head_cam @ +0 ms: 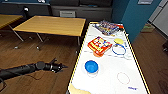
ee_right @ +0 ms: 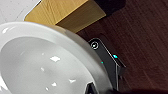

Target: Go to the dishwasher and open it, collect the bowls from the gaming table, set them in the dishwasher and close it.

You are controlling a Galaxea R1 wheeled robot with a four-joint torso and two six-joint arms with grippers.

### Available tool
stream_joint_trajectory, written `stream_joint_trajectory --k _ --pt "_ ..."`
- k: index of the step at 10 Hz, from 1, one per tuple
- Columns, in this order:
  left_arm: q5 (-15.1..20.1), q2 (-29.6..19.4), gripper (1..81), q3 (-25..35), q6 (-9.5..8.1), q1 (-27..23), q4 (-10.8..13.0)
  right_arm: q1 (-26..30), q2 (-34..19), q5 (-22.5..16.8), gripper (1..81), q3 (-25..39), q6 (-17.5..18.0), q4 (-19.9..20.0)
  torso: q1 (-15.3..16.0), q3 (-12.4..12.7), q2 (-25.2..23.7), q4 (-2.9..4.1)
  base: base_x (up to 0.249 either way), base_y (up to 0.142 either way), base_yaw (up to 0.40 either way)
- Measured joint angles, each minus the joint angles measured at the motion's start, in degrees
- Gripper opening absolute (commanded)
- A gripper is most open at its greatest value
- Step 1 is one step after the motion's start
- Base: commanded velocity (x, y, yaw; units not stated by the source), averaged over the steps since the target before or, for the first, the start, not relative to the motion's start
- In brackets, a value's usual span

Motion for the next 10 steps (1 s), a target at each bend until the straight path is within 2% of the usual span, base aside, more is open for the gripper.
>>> stream_joint_trajectory --k 2,3,4,5,6,7,10 --pt "3.5 4.2 81.1 -5.5 -2.21 -0.4 2.4 0.3 0.8 0.0 1.0 -1.2 0.0 0.0 0.0 0.0 0.0 0.00 0.000 0.000 0.000" --pt "5.0 6.6 81.1 -7.2 -5.21 -0.5 5.0 0.6 1.2 0.0 1.0 -1.7 0.0 0.0 0.0 0.0 0.0 0.00 0.000 0.000 0.000" --pt "6.4 7.7 81.1 -7.8 -9.64 -0.6 8.4 0.7 1.9 -0.1 1.0 -2.1 0.0 0.0 0.0 0.0 0.0 0.00 0.000 0.000 0.000" --pt "7.6 7.9 81.1 -8.1 -15.15 -0.6 13.3 0.8 2.7 -0.3 1.0 -2.5 0.0 0.0 0.0 0.0 0.0 0.00 0.000 0.000 0.000" --pt "8.2 7.8 81.1 -8.3 -19.35 -1.0 17.5 0.8 2.8 -0.5 1.0 -2.5 0.0 0.0 0.0 0.0 0.0 0.00 0.000 0.000 0.000" --pt "8.2 8.2 81.1 -7.8 -20.94 -2.0 19.7 0.8 2.7 -0.4 1.0 -2.5 0.0 0.0 0.0 0.0 0.0 0.00 0.000 0.000 0.000" --pt "8.2 12.1 81.1 -5.7 -24.06 -6.4 20.7 0.9 2.7 -0.5 1.0 -2.6 0.0 0.0 0.0 0.0 0.0 0.00 0.000 0.000 0.000"
